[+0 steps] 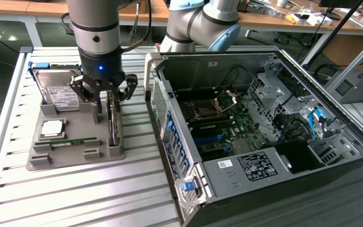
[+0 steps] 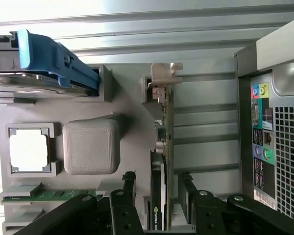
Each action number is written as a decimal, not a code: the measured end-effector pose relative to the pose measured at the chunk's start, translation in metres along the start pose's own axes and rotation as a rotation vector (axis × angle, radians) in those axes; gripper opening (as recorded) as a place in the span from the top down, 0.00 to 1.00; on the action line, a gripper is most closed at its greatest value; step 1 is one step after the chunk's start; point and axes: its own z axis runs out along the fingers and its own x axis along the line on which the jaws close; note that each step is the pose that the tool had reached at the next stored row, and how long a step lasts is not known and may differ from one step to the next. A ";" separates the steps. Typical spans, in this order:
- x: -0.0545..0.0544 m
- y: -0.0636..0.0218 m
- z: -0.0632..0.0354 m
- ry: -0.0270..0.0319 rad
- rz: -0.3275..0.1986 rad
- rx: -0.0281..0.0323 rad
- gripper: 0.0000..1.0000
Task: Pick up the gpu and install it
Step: 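Pick up the gpu and move the gpu toward the slot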
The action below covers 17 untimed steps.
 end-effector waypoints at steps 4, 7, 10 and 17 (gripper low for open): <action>0.000 0.0007 0.0072 -0.0002 0.000 0.0014 0.52; 0.001 0.0028 0.0124 -0.0003 0.000 0.0043 0.52; 0.001 0.0055 0.0168 -0.0005 0.000 0.0064 0.52; 0.001 0.0061 0.0204 -0.0006 0.000 0.0081 0.52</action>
